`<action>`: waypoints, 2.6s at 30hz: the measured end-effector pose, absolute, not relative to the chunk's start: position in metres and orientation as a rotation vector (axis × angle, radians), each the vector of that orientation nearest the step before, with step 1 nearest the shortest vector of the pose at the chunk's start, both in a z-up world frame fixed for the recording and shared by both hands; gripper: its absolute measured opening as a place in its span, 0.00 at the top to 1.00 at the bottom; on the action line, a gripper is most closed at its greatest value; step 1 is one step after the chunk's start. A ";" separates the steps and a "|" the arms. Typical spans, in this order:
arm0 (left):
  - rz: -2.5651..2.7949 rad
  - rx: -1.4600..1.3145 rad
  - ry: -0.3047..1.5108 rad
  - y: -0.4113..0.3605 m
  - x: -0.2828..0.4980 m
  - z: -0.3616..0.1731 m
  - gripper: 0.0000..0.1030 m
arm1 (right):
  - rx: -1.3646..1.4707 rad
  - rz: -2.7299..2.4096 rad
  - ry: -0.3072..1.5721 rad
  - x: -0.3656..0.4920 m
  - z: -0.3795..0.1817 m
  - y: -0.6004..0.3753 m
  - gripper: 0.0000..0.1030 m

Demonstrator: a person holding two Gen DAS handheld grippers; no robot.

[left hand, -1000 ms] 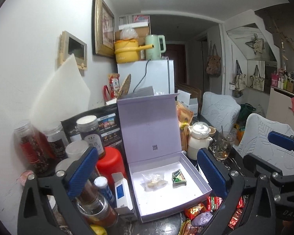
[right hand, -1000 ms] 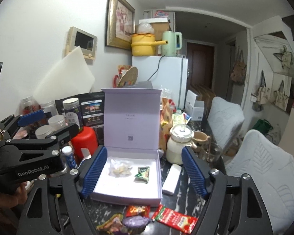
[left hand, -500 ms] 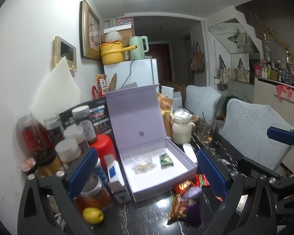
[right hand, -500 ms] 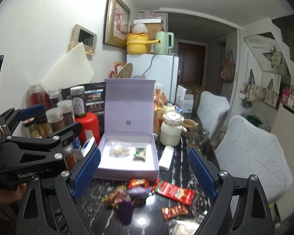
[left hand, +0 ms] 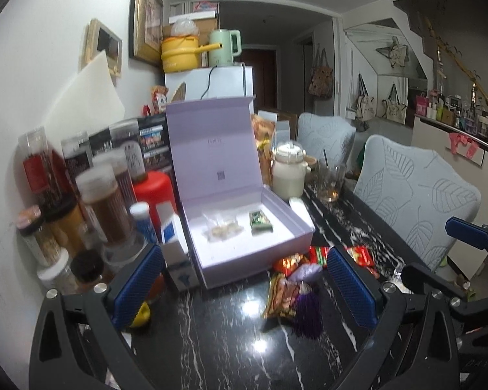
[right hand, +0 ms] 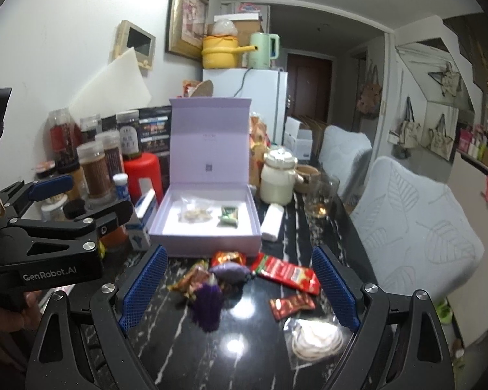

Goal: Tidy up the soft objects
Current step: 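Move the left gripper to the cereal bag and grasp it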

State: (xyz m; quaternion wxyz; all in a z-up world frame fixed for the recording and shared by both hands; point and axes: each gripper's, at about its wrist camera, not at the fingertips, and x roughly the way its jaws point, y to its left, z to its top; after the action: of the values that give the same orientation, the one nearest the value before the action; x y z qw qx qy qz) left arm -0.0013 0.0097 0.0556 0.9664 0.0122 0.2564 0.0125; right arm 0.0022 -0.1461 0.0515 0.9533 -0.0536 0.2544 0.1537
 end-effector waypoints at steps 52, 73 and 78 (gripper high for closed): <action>-0.204 0.073 0.928 -0.023 0.116 -0.101 0.00 | 0.023 0.316 0.797 0.082 -0.077 -0.194 0.11; -0.198 0.084 0.968 -0.039 0.115 -0.116 0.39 | 0.083 0.279 0.796 0.074 -0.077 -0.219 0.11; -0.226 0.041 0.973 -0.032 0.098 -0.108 0.42 | 0.097 0.273 0.802 0.071 -0.078 -0.221 0.11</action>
State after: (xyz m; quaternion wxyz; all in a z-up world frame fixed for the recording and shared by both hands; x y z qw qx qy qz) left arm 0.0983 -0.0318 -0.1076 0.8775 0.0196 0.4667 -0.1085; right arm 0.0714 -0.2212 -0.0776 0.9105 0.0471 0.3889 0.1325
